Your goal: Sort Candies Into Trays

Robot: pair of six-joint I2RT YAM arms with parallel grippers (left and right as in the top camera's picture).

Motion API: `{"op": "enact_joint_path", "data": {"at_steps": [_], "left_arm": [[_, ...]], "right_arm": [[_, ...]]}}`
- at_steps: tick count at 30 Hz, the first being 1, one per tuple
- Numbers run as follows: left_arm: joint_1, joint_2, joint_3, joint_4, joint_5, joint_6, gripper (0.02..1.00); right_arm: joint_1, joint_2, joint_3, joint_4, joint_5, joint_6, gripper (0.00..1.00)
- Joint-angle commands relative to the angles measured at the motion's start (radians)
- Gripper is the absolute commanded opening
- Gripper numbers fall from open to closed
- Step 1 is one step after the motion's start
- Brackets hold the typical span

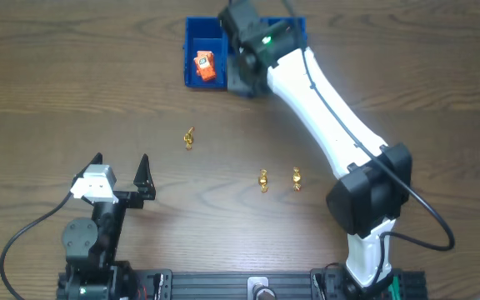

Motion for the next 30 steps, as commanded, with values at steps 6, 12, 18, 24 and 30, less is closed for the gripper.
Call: {"op": "enact_joint_path", "data": {"at_steps": [6,12,18,24,30], "left_arm": [[0.005,-0.006,-0.023,-0.028,0.021,0.006,0.998],[0.005,-0.006,-0.023,-0.028,0.021,0.006,0.998],[0.005,-0.006,-0.023,-0.028,0.021,0.006,0.998],[0.005,-0.006,-0.023,-0.028,0.021,0.006,0.998],[0.005,-0.006,-0.023,-0.028,0.021,0.006,0.998]], "right_arm": [[-0.05,0.267,0.297,0.096,0.077,-0.017,0.248],[-0.052,0.339,0.297,0.155,0.108,-0.017,0.255],[-0.052,0.364,0.297,0.146,0.164,-0.022,0.266],[-0.05,0.391,0.297,0.147,0.168,-0.022,0.371],[-0.049,0.396,0.297,0.143,0.165,-0.026,0.63]]}}
